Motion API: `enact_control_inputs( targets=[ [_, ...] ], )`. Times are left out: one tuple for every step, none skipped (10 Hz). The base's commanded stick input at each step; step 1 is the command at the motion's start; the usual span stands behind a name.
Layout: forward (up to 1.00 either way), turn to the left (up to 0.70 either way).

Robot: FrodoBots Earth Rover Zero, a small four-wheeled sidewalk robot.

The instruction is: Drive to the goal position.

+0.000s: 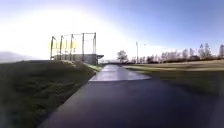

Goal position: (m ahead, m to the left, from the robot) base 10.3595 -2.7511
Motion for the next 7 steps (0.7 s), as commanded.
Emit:
enact_control_inputs(
  targets=[
    [1.00, 0.00],
    [1.00, 0.00],
    [1.00, 0.00],
    [1.00, 0.00],
    [1.00, 0.00],
    [1.00, -0.01],
    [1.00, -0.09]
  ],
)
